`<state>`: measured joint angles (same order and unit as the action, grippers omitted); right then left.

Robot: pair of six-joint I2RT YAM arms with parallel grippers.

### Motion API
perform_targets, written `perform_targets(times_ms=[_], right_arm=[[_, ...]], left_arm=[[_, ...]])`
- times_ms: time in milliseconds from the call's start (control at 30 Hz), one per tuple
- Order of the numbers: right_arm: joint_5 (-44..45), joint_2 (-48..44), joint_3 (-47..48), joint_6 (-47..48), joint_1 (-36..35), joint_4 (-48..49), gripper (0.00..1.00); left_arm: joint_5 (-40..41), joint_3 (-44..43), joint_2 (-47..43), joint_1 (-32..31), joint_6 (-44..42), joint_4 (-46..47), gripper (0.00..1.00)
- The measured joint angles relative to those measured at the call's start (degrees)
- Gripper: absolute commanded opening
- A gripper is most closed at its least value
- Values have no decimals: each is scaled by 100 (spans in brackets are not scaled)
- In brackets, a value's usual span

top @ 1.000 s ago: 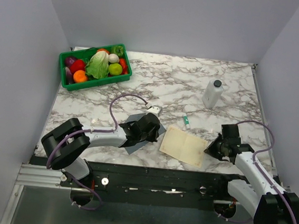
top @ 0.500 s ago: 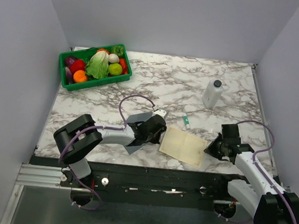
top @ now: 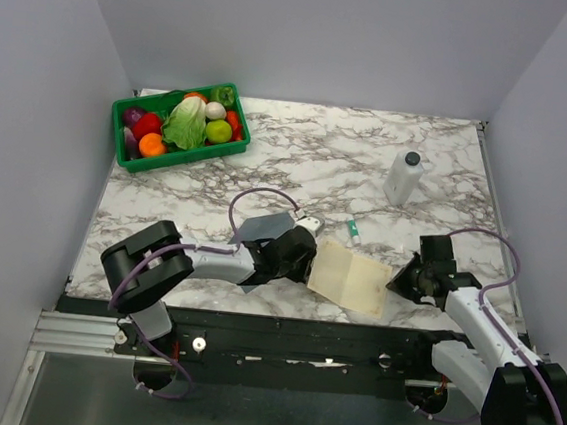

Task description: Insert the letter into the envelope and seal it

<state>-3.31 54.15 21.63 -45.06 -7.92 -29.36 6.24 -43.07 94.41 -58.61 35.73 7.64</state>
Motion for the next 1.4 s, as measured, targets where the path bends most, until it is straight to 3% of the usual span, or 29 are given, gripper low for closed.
perform_targets(times_ms=[400, 700, 967, 1033, 1267, 1400], right_arm=[[-199, 201, 35, 24, 0, 208, 1], [-396, 588, 293, 94, -258, 315, 1], [-549, 984, 503, 50, -756, 525, 1], [-549, 946, 535, 37, -787, 520, 5], [-118, -15, 852, -2, -785, -28, 44], [262, -710, 1137, 15, -787, -328, 50]], left_arm=[[-319, 492, -813, -162, 234, 404, 0], [-490, -35, -704, -409, 223, 595, 0], [-686, -603, -76, -699, 186, 638, 0], [-699, -695, 85, -745, 186, 640, 0], [-699, -719, 522, -780, 195, 599, 0], [-697, -719, 730, -789, 205, 586, 0]])
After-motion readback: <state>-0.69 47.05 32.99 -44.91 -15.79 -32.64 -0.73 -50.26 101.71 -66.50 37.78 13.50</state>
